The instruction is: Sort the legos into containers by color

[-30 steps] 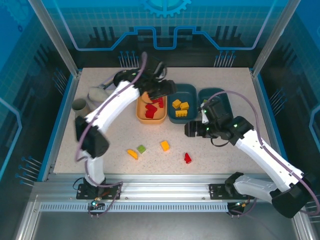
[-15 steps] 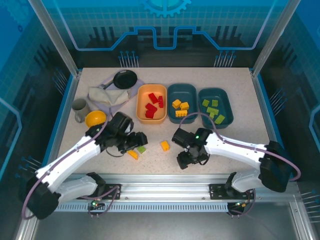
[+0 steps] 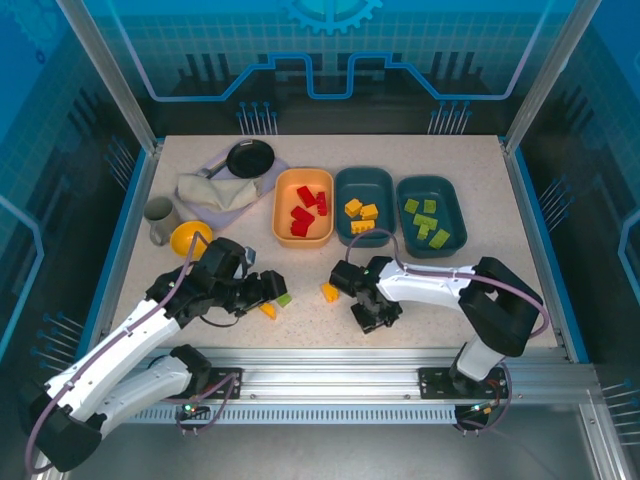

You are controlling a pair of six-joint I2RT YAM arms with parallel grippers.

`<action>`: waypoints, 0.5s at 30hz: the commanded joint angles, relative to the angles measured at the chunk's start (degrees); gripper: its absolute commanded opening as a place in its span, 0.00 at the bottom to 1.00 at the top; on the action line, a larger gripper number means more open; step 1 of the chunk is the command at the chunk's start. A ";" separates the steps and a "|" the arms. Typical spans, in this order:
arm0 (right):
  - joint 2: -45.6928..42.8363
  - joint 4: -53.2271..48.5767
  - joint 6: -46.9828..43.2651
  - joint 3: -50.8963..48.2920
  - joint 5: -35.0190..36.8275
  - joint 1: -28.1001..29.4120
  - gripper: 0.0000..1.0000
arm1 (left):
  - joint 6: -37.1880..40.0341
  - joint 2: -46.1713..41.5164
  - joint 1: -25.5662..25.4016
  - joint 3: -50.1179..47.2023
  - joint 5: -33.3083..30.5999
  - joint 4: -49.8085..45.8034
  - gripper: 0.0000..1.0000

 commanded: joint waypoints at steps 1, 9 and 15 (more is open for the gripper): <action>0.43 0.24 0.05 2.27 1.60 -0.39 0.32 | -0.36 -0.59 -0.36 0.00 0.88 0.34 0.73; -2.39 -2.77 -1.68 16.39 2.05 -1.42 0.26 | -0.61 -2.76 -0.70 7.60 -11.83 -9.12 0.72; 9.56 1.20 -3.64 34.47 -5.26 -7.33 0.25 | -1.05 -2.96 -0.64 11.64 -17.51 -11.71 0.71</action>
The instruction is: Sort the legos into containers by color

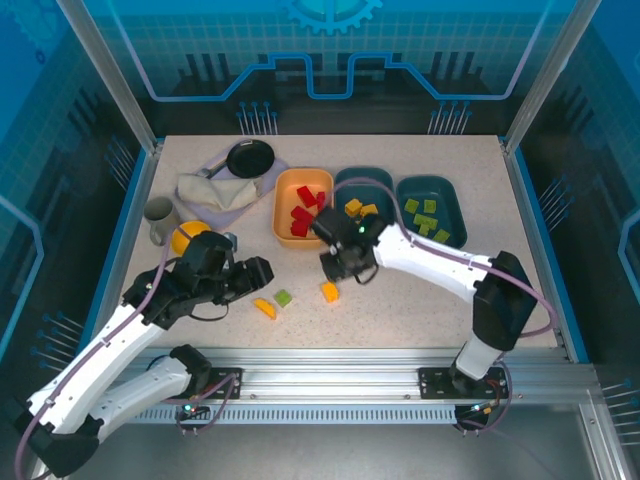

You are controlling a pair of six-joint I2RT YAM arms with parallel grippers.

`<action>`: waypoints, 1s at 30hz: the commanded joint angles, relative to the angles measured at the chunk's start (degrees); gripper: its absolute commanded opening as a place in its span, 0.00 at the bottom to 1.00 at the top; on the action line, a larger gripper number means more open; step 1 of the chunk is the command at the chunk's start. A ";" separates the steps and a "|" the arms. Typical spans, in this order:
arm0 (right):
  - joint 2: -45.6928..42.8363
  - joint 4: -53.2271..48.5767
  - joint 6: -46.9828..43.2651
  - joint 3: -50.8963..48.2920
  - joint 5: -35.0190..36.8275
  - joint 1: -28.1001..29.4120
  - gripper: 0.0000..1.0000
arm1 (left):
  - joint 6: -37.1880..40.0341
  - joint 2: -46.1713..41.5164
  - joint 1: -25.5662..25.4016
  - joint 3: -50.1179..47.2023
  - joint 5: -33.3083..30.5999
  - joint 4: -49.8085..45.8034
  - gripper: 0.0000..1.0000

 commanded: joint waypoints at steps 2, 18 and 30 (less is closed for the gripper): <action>10.76 2.07 -1.37 11.94 -6.25 -4.53 0.25 | -1.27 0.15 -0.30 1.61 -4.97 -3.57 0.71; 49.14 -1.51 4.05 60.81 -17.16 -13.62 0.26 | -1.24 0.00 -0.40 1.67 -5.18 -5.06 0.71; 46.22 0.02 1.53 63.55 -21.24 -14.89 0.57 | -3.35 1.11 -0.32 -1.72 -0.95 -6.28 0.71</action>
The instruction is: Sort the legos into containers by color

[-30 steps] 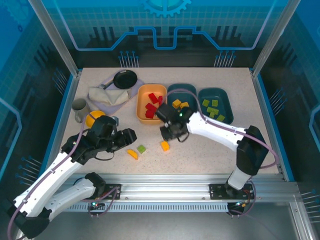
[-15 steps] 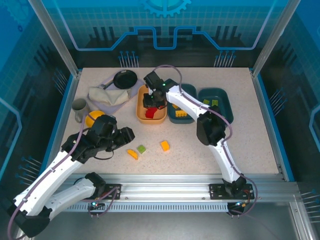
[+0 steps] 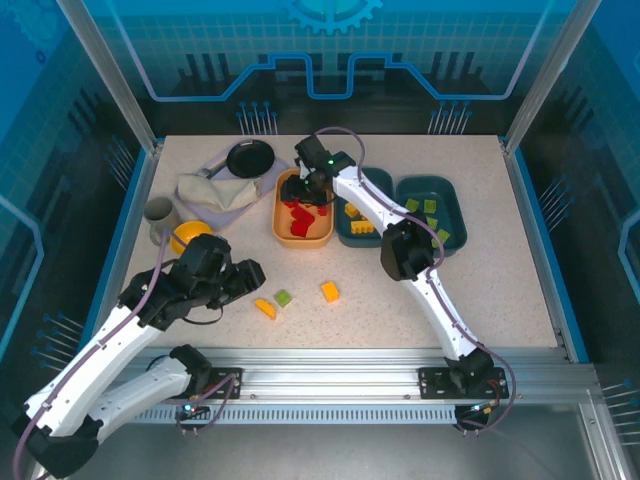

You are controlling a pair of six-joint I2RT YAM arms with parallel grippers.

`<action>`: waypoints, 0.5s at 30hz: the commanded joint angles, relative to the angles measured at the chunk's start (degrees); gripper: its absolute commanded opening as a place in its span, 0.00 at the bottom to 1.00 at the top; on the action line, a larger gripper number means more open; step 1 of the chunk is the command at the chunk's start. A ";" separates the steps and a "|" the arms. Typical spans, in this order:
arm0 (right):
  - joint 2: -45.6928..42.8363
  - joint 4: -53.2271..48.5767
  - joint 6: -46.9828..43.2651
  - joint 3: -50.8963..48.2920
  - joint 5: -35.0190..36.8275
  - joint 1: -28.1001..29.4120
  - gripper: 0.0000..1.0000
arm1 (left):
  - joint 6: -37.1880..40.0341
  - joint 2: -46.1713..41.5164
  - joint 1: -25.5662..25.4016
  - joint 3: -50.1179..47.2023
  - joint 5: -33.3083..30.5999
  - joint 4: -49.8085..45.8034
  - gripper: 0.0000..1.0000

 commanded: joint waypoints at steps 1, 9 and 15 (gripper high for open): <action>-8.94 0.13 -2.02 -2.62 -1.52 0.34 0.57 | -0.86 2.15 -0.28 -1.65 2.76 -0.68 0.70; -39.92 12.57 -3.44 -39.56 8.81 3.03 0.56 | 7.99 16.36 -0.22 2.53 5.97 1.40 0.71; -62.03 18.31 -2.94 -70.15 14.00 7.43 0.58 | 9.07 24.97 -0.38 5.22 1.97 -2.43 0.73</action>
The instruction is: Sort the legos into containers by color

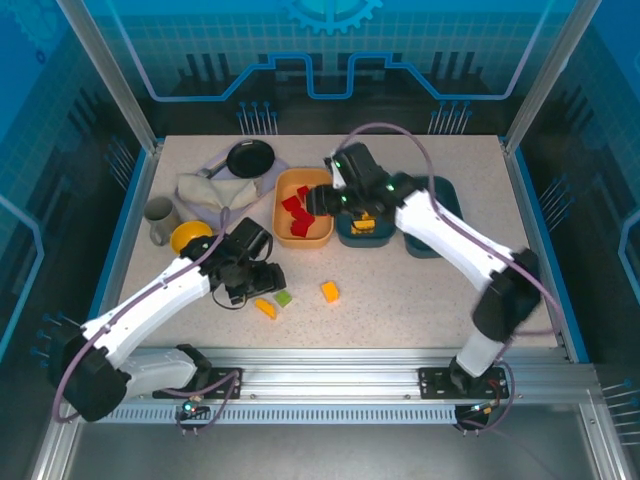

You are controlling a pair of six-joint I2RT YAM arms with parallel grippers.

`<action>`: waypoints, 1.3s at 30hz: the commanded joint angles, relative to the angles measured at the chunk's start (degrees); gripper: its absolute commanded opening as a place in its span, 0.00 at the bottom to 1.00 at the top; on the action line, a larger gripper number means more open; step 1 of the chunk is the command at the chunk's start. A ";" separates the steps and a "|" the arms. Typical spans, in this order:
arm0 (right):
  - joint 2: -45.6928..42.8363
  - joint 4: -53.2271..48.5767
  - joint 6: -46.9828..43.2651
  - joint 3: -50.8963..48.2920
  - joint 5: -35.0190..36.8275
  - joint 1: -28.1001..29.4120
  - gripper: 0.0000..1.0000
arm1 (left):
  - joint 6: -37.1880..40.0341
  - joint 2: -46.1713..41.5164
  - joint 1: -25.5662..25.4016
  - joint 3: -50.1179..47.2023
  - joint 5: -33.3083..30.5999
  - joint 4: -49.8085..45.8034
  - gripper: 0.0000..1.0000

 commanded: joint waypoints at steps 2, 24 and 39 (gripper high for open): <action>-8.89 2.39 1.19 -16.85 4.25 3.17 0.59 | -0.55 4.18 -0.03 2.31 -1.52 -3.49 0.73; -26.92 -1.68 4.59 -36.40 7.37 12.37 0.62 | -16.89 8.70 4.56 -3.07 0.41 -1.05 0.76; -22.56 2.25 4.15 -36.38 2.03 13.85 0.63 | -29.33 9.54 8.25 -13.08 8.15 11.57 0.64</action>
